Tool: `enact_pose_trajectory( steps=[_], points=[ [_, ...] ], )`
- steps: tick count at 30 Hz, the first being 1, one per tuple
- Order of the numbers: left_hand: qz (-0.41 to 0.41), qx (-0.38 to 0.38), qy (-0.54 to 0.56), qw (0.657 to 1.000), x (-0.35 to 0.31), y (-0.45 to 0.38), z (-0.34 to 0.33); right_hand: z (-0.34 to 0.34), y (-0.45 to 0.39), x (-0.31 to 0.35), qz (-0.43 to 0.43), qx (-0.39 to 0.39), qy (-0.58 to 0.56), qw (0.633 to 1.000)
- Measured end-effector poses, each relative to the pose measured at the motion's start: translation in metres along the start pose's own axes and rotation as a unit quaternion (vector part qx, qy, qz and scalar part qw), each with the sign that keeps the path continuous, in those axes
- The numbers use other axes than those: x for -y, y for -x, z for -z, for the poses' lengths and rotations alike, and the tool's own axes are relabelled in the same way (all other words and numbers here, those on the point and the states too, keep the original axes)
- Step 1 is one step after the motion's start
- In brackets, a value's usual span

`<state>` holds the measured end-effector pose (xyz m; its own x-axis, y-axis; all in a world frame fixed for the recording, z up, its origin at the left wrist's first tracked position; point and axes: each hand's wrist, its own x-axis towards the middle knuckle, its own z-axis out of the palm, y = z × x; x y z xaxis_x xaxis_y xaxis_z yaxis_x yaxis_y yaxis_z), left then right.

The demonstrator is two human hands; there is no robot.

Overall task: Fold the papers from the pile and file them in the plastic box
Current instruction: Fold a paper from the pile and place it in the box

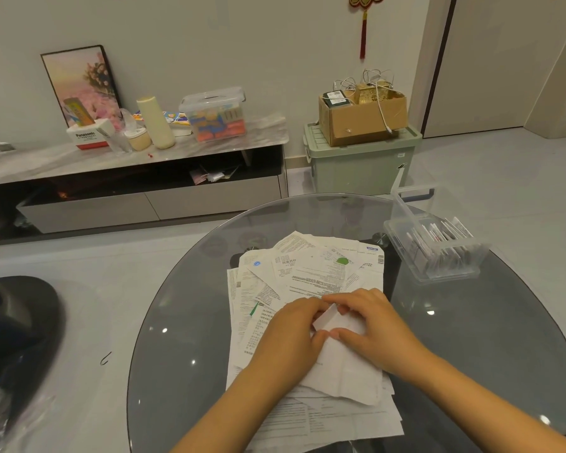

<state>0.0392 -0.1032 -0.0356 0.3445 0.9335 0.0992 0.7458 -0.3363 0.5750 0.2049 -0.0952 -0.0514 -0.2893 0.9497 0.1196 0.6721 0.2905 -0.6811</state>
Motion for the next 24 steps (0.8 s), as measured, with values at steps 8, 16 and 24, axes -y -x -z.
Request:
enact_pose_trajectory(
  steps=[8,16,24],
  points=[
    [0.045,0.010,0.033,0.998,0.004,-0.003,0.000,0.000,-0.003,-0.006,-0.020,0.037,0.018,0.999],
    [0.031,0.039,0.025,0.998,0.008,-0.005,0.010,0.003,-0.001,-0.006,-0.026,0.026,-0.016,0.999],
    [0.013,0.079,0.033,0.996,0.016,-0.007,0.018,0.004,0.009,0.000,0.022,-0.026,0.025,0.999]
  ],
)
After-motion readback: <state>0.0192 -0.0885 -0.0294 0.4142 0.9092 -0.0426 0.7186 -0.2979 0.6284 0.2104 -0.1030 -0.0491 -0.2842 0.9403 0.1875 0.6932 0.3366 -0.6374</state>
